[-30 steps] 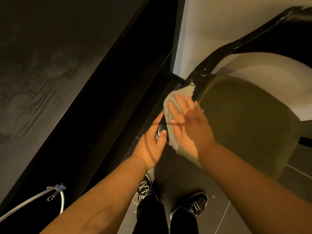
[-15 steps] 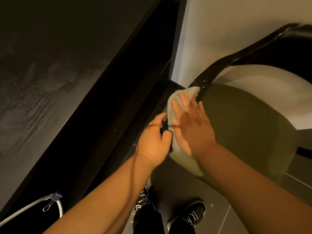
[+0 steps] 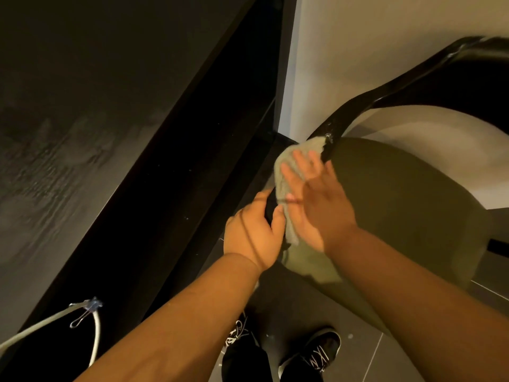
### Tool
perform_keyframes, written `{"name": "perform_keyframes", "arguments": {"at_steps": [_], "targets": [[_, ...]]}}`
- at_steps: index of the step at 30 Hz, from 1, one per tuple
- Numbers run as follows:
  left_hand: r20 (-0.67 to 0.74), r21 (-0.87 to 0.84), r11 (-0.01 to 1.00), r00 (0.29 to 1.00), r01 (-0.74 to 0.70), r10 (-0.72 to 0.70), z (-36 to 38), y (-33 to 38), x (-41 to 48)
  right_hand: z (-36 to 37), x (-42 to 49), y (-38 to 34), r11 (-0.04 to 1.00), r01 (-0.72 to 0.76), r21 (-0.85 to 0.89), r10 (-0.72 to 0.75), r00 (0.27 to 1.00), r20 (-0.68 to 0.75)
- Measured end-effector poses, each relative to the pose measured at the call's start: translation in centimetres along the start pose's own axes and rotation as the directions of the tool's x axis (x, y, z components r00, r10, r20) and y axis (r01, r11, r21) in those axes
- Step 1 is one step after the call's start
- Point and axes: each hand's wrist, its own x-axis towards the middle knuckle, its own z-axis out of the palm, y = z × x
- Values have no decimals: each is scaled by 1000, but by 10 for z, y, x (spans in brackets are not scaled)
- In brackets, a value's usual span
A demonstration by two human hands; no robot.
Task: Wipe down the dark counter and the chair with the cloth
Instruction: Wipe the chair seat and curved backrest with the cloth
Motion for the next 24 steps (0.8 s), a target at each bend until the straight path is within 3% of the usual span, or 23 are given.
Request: {"name": "perform_keyframes", "arguments": {"at_steps": [6,9,12,15,19,24], "targets": [[-9,83,996,999,-37,37,4,-3,3,-11,1,11,977,207,41,-210,973,91],[5,163,986,999,-32,32,7,-3,5,-18,38,34,996,79,-53,-76,996,51],[5,214,976,999,-34,34,4,-1,4,-17,41,27,996,-89,-6,89,995,43],[8,206,978,999,-41,41,1,1,1,-14,10,-2,990,-18,143,1,993,116],[6,228,973,999,-35,35,2,2,4,-19,5,4,989,93,113,-108,984,139],[-34,293,955,998,-37,49,4,0,6,-20,41,38,999,-30,25,28,998,52]]}}
